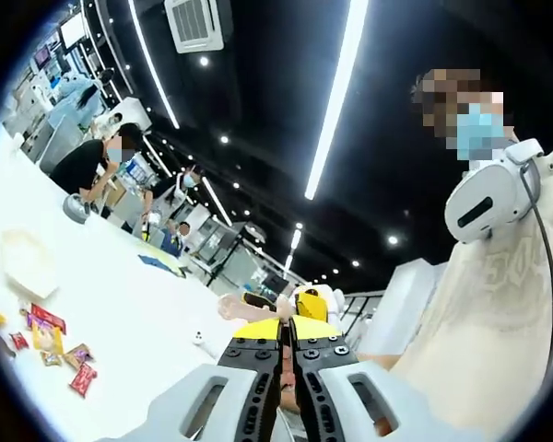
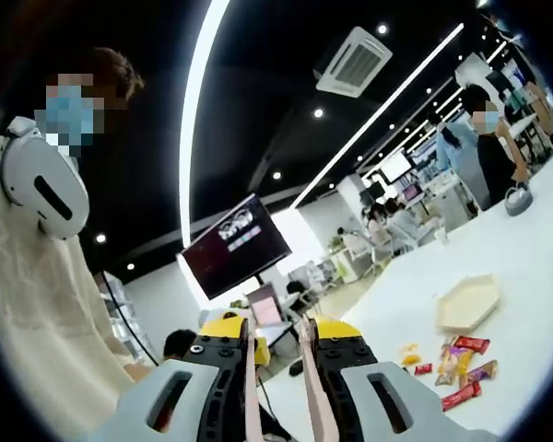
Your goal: Place the target food into the container with the food tongs after gripping and lifting it, then release it inside without dropping or visibly crushing the food.
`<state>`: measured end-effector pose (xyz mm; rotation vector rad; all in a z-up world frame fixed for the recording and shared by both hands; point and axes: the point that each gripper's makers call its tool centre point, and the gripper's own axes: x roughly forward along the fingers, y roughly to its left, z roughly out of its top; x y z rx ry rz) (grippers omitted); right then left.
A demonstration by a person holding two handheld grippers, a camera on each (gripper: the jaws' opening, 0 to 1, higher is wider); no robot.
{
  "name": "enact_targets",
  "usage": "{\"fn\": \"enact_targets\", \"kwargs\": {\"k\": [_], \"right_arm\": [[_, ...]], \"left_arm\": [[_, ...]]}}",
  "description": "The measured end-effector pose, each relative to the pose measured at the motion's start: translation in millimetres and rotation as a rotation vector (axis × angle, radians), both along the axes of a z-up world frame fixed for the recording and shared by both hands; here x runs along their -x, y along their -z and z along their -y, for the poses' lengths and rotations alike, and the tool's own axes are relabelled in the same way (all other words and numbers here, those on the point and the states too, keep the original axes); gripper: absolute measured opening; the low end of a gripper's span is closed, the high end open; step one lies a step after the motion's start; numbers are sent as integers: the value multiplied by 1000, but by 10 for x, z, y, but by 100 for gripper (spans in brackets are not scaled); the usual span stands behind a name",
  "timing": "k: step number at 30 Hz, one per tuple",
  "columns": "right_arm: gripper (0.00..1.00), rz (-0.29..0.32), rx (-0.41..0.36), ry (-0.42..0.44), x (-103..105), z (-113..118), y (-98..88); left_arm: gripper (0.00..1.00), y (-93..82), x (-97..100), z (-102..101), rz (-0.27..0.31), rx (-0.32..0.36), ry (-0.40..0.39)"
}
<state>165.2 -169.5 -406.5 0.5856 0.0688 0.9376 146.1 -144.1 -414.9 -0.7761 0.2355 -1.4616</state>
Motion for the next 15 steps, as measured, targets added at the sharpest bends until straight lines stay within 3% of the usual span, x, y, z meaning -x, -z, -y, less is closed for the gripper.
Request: {"fn": "enact_targets", "kwargs": {"k": [9, 15], "right_arm": [[23, -4, 76, -26, 54, -90, 67], [22, -3, 101, 4, 37, -117, 82]], "left_arm": [[0, 64, -4, -24, -15, -11, -16], [3, 110, -43, -48, -36, -17, -38]]}}
